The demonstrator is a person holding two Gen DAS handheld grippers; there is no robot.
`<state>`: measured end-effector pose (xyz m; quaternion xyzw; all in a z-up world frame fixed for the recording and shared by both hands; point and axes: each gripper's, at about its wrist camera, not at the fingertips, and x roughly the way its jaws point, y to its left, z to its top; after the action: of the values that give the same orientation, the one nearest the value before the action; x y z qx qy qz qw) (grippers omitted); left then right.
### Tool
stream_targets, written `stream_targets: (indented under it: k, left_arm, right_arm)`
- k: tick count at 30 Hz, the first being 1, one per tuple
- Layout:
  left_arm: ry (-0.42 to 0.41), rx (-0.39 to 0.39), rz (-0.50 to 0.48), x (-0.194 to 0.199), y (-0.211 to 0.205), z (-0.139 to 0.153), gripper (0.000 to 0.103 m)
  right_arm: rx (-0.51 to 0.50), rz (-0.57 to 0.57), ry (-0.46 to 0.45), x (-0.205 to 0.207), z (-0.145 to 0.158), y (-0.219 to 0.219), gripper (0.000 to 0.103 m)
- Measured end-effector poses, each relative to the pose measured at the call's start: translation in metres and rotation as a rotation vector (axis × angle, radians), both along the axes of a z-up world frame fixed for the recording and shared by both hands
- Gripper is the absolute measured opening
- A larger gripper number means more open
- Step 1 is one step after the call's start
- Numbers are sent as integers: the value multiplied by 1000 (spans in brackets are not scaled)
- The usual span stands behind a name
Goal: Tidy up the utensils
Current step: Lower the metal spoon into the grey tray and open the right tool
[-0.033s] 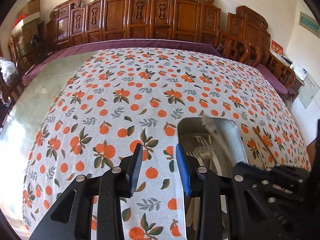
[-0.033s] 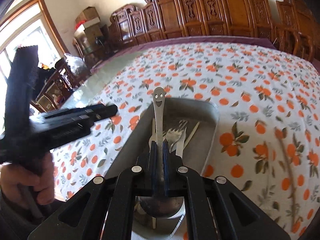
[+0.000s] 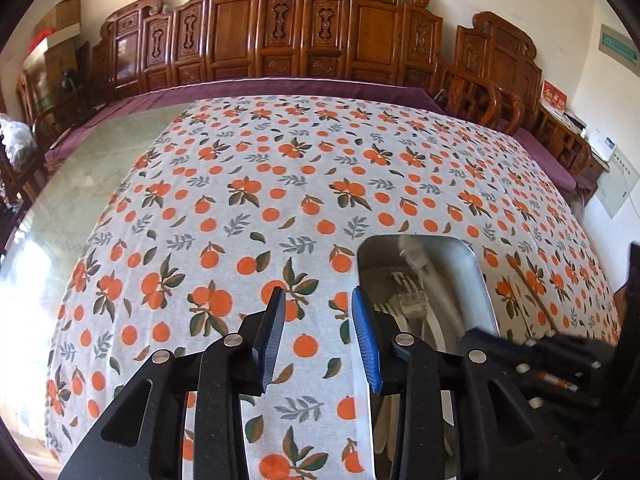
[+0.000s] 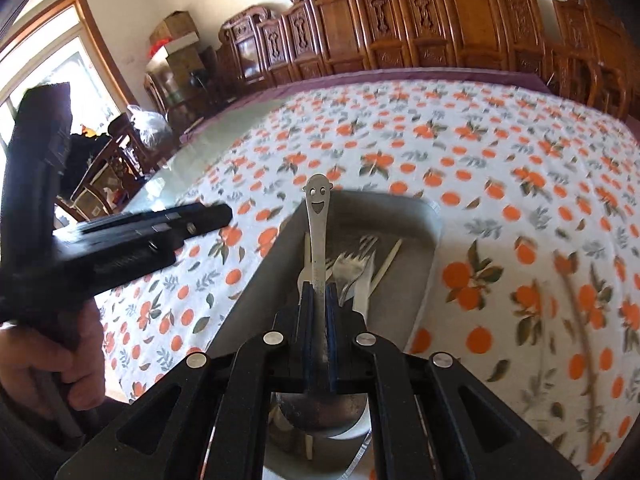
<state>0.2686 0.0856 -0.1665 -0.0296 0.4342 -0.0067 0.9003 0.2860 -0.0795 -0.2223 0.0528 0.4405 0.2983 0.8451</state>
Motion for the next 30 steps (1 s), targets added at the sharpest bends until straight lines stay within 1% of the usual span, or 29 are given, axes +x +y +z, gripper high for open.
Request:
stream_targets:
  k: [2,9,12,14,16,21,24,26,30]
  left_arm:
    - [2,0,3,0,2,-1,32]
    - [2,0,2,0,3,-1,32]
    - [3,1,1,0,3,-1,32]
    - [1,2,0,-1,2,-1,32]
    - [-7,0,-3,-2,1,1,32]
    - [-17,-14,-19,-6,-5,6,32]
    - [-24,-17,-40,-8,-14,8,33]
    - [-31,-22,-54,-10,-20,10,39]
    - [-42,-28,-78,-12,-33,12,43]
  right_arm:
    - [-27,4,-8,-3,-5,6,7]
    - [-51,21,-4,-6,-13,14,7]
    - [-67,21,-20,-7,-13,13,9]
    - [-59,24,-32,-9,-10,10,9]
    - [-40,31,-24,-9,-6,5,9]
    - [-27,22,-86,-16,20,-28,9]
    - [-44,-17,-122,-16,36,-59,9]
    - [-63,-45,-143,-15,44,-80,9]
    - [-136,-88,-189,-15,50,-115,9]
